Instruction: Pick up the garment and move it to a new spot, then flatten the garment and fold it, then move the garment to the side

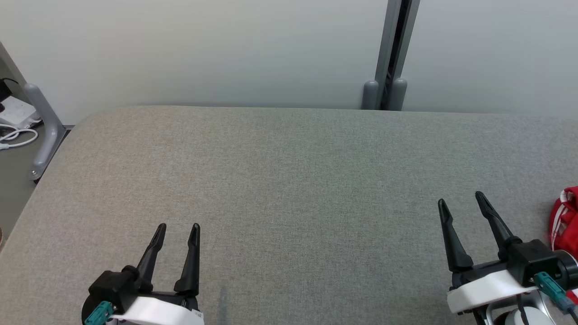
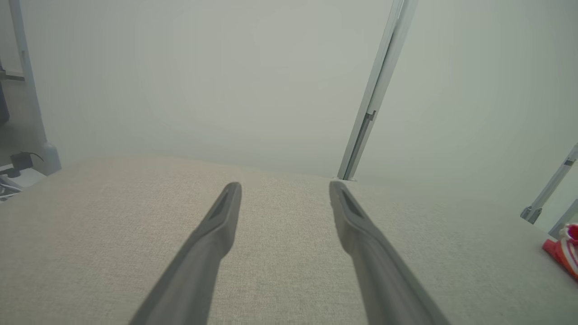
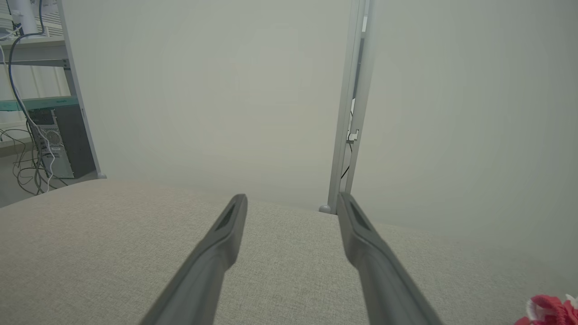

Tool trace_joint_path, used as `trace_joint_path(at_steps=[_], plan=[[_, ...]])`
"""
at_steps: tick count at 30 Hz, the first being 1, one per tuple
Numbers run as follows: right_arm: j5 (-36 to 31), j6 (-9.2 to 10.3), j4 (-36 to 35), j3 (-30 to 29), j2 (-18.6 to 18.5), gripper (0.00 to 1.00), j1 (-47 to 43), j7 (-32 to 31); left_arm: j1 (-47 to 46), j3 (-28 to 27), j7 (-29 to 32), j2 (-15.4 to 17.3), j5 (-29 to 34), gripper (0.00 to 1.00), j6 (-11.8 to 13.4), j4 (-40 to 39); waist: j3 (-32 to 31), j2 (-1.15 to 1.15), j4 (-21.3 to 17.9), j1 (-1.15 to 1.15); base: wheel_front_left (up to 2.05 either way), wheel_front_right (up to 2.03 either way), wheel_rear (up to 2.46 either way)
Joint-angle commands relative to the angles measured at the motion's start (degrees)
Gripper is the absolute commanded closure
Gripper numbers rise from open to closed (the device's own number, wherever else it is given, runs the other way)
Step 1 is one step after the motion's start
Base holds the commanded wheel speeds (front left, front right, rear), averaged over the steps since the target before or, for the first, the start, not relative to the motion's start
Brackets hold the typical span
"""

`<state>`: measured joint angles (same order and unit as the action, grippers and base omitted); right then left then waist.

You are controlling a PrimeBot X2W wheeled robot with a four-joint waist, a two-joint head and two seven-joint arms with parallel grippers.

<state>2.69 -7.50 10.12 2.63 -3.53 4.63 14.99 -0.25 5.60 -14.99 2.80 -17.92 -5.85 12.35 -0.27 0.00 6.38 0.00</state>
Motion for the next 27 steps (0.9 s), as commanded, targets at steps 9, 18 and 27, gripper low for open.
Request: trace_joint_path(at_steps=[9, 18, 27], plan=[[0.4, 0.02, 0.2, 0.5, -0.6, 0.00, -0.1, 0.3, 0.8, -1.2, -0.2, 0.3, -4.8, 0.00, -1.2, 0.8, -0.1, 0.00, 0.0, 0.00, 0.00, 0.00, 0.00], [0.5, 0.02, 0.4, 1.1, -1.0, 0.00, -0.2, 0.3, 0.3, -1.3, -0.2, 0.3, -7.0, 0.00, -1.7, 2.3, -0.2, 0.00, 0.3, 0.00, 0.00, 0.00, 0.00], [0.6, 0.00, 0.6, 1.8, -0.9, 1.00, 0.0, 0.0, 0.3, -0.7, 0.0, 0.0, -8.9, 1.00, -1.5, 3.3, 0.0, 0.00, 0.6, 0.00, 0.00, 0.00, 0.00]])
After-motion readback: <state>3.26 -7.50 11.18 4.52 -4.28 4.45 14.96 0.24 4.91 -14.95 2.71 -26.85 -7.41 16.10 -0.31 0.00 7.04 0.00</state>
